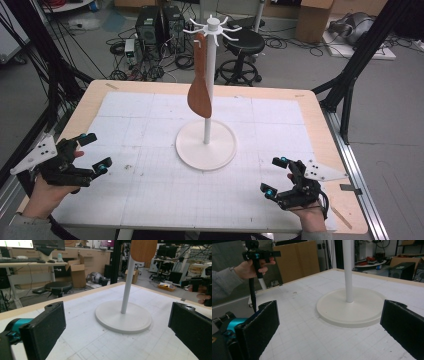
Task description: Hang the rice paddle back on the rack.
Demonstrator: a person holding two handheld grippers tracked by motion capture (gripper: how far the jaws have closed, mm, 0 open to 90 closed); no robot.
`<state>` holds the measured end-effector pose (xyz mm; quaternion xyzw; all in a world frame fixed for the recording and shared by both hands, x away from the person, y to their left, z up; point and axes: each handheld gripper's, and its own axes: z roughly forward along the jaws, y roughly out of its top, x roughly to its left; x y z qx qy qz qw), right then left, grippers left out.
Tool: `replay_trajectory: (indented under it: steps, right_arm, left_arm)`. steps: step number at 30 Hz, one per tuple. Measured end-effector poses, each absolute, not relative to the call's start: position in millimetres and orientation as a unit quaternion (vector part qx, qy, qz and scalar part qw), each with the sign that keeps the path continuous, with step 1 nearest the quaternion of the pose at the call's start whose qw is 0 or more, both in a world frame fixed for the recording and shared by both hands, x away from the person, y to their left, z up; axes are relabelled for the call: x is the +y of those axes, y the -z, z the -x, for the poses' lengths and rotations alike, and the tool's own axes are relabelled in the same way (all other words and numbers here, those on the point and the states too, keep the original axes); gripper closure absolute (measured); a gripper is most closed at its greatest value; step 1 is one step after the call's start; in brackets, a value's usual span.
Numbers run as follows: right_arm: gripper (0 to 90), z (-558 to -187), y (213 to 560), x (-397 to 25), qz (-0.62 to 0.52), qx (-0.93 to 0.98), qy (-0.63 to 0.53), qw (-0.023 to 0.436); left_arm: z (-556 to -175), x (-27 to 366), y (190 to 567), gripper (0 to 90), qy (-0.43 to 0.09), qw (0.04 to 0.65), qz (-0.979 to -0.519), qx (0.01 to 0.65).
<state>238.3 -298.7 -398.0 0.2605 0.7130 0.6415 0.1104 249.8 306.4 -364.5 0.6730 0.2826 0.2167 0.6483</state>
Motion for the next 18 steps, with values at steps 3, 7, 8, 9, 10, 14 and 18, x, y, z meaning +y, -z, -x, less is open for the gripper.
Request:
replay_trajectory:
  steps: [3,7,8,9,10,14,18]
  right_arm:
    - [1.1,-238,396,-300,-0.257,0.712,-0.643,0.113]
    - [1.1,-238,395,-301,-0.256,0.712,-0.644,0.116]
    - [1.1,-238,394,-301,-0.253,0.713,-0.643,0.119]
    - [1.1,-238,393,-301,-0.252,0.713,-0.643,0.119]
    - [1.1,-238,393,-301,-0.249,0.714,-0.643,0.122]
    - [1.1,-235,389,-303,-0.246,0.716,-0.641,0.127]
    - [1.1,-234,386,-307,-0.241,0.714,-0.644,0.135]
  left_arm:
    - [-247,310,369,1.7,-0.224,0.648,-0.669,0.287]
    - [-244,315,375,1.8,-0.224,0.645,-0.668,0.295]
    - [-244,316,376,1.7,-0.225,0.645,-0.668,0.296]
    - [-244,317,377,1.8,-0.225,0.644,-0.667,0.298]
    - [-243,318,378,1.8,-0.226,0.644,-0.667,0.299]
    - [-242,320,383,1.8,-0.226,0.636,-0.673,0.302]
    - [-239,320,387,1.7,-0.228,0.627,-0.681,0.302]
